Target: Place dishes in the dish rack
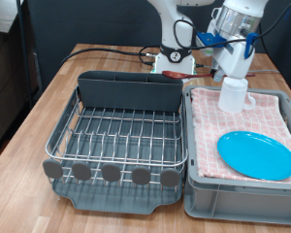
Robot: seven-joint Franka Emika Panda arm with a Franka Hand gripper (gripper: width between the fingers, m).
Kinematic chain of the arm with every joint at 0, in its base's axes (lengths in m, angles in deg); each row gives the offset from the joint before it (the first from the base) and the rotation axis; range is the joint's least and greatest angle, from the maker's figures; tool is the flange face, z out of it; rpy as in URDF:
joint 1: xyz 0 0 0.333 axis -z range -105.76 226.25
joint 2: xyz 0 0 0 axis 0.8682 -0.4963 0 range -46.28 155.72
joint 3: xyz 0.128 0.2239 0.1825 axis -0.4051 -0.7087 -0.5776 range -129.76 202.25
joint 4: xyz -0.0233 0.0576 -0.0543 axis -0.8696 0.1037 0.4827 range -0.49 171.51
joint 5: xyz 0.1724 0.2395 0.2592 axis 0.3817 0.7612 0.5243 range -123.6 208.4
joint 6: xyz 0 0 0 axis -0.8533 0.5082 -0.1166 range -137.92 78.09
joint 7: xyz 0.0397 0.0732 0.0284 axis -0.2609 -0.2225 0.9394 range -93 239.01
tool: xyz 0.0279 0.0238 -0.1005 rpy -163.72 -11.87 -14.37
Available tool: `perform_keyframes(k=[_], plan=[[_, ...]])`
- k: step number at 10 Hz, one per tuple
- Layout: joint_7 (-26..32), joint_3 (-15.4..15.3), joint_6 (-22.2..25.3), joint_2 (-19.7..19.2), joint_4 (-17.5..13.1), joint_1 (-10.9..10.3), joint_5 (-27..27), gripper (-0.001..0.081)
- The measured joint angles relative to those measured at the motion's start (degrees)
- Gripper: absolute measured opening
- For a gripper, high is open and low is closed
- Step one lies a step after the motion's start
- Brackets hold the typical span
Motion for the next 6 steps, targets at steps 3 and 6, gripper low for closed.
perform_keyframes(k=[3,6], plan=[[0.5,3.7,1.7,4.5,3.8,0.8,3.1,0.0091],[1.9,8.3,1.2,8.5,8.7,1.0,3.8,0.0091]])
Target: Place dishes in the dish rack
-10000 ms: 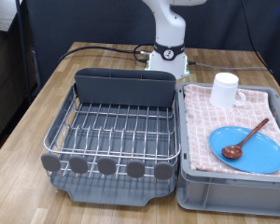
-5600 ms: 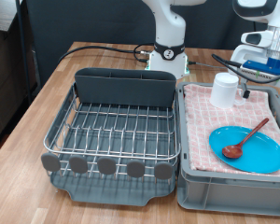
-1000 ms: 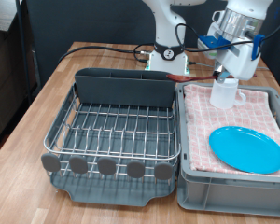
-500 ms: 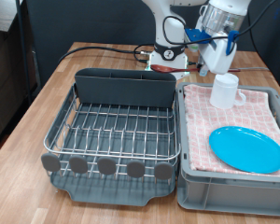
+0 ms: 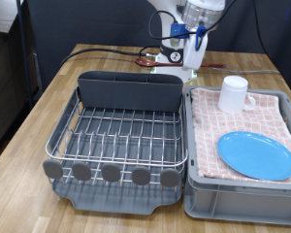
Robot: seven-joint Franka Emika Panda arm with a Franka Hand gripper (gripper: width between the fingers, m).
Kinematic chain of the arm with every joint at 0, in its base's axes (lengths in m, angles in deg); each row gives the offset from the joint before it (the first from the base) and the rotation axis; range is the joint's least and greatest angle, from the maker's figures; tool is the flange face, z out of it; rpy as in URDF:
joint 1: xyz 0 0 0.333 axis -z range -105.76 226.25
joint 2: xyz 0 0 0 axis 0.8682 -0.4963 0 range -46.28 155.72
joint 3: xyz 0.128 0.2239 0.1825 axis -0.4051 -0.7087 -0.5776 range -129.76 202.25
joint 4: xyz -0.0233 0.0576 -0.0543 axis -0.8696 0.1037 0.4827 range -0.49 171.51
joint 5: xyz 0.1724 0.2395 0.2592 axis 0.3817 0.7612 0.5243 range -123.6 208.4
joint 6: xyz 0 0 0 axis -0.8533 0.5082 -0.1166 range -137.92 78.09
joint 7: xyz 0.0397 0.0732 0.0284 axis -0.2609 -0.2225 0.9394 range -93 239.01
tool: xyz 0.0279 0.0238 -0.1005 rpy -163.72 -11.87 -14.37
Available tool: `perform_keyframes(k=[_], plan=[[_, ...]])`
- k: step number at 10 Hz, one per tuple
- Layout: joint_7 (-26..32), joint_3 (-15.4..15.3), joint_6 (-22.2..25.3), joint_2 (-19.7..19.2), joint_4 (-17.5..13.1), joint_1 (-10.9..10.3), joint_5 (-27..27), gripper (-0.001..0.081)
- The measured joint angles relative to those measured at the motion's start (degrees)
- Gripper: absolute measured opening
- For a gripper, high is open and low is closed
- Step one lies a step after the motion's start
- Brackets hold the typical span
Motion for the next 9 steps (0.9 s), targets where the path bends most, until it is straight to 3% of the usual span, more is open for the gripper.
perform_keyframes(k=[3,6,9], plan=[[3.1,3.6,-3.6,5.8,5.8,0.6,-1.1,0.0091],[2.7,4.0,-0.8,5.5,5.3,0.7,-0.7,0.0091],[3.4,6.2,-0.1,5.7,5.9,0.6,0.6,0.0091]])
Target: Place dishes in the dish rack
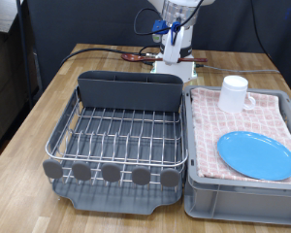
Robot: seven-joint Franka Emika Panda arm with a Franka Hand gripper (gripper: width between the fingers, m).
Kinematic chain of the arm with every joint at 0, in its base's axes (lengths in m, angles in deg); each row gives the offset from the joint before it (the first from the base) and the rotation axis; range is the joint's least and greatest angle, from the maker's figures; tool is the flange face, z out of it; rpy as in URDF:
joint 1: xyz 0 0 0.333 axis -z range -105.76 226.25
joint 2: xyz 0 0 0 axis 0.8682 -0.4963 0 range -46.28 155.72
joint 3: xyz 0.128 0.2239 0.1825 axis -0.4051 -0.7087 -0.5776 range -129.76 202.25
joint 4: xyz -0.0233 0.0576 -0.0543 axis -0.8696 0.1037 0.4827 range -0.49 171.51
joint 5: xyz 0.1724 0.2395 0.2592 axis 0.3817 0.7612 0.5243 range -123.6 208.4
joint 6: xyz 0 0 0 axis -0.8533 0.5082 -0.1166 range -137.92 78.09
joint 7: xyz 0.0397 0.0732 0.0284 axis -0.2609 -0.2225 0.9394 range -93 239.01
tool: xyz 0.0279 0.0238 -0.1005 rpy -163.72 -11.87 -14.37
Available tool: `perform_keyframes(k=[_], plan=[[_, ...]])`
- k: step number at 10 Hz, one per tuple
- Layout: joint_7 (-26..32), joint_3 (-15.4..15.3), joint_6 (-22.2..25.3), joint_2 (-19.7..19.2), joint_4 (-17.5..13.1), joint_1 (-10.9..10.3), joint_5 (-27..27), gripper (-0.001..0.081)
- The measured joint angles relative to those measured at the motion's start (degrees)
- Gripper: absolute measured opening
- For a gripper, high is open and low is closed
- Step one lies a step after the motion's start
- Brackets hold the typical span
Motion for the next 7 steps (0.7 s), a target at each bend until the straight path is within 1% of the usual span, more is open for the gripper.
perform_keyframes(k=[1,4,7], plan=[[2.0,1.5,-0.5,0.0,0.4,-0.3,2.2,0.0091],[11.2,7.1,-2.2,0.0,1.8,-1.9,8.7,0.0091],[18.3,11.2,-1.7,0.1,1.8,-2.8,13.7,0.0091]])
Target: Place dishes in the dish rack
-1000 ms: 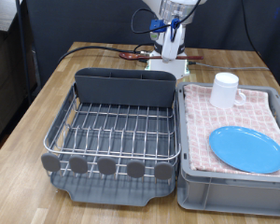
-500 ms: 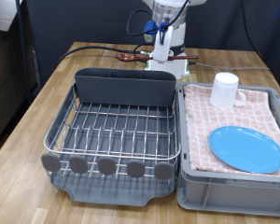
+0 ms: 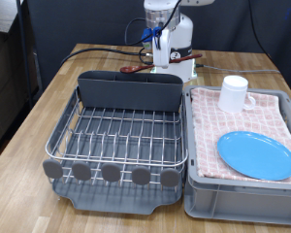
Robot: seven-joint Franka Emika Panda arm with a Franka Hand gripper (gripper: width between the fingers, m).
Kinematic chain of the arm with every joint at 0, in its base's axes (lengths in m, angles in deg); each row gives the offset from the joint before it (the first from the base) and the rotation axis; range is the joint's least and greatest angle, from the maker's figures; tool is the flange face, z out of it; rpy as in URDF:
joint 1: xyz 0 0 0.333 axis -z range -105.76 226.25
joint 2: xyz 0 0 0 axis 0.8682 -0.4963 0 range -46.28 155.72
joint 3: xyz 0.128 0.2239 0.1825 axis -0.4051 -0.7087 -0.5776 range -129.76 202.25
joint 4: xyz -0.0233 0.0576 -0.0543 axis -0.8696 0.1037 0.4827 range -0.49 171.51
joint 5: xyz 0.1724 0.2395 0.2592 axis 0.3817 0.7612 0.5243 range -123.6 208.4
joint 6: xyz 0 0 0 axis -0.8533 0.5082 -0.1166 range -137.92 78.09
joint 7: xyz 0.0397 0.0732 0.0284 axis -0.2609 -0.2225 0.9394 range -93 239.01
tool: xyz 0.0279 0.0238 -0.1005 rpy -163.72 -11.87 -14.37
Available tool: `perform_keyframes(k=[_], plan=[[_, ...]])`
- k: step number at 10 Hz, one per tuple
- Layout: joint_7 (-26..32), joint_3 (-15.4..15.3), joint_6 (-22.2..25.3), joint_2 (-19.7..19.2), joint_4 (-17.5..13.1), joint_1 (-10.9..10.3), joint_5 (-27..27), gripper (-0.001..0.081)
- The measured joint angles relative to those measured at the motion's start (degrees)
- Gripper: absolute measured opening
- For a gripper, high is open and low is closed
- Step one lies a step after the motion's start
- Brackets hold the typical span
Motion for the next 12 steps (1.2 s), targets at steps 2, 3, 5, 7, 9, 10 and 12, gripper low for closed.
perform_keyframes(k=[2,3,5,7,9,10,12], plan=[[4.9,2.7,2.1,0.3,0.0,-0.5,3.7,0.0091],[8.0,4.2,2.9,0.4,0.0,-0.7,5.7,0.0091],[13.6,6.5,4.1,0.4,-0.2,-1.2,8.0,0.0091],[16.3,7.7,4.9,0.3,-0.4,-1.2,8.7,0.0091],[17.9,8.9,5.8,0.0,-0.7,-1.2,9.4,0.0091],[18.6,9.5,6.1,-0.2,-0.9,-1.2,9.5,0.0091],[20.3,10.5,6.4,-1.1,-1.2,-1.2,9.9,0.0091]])
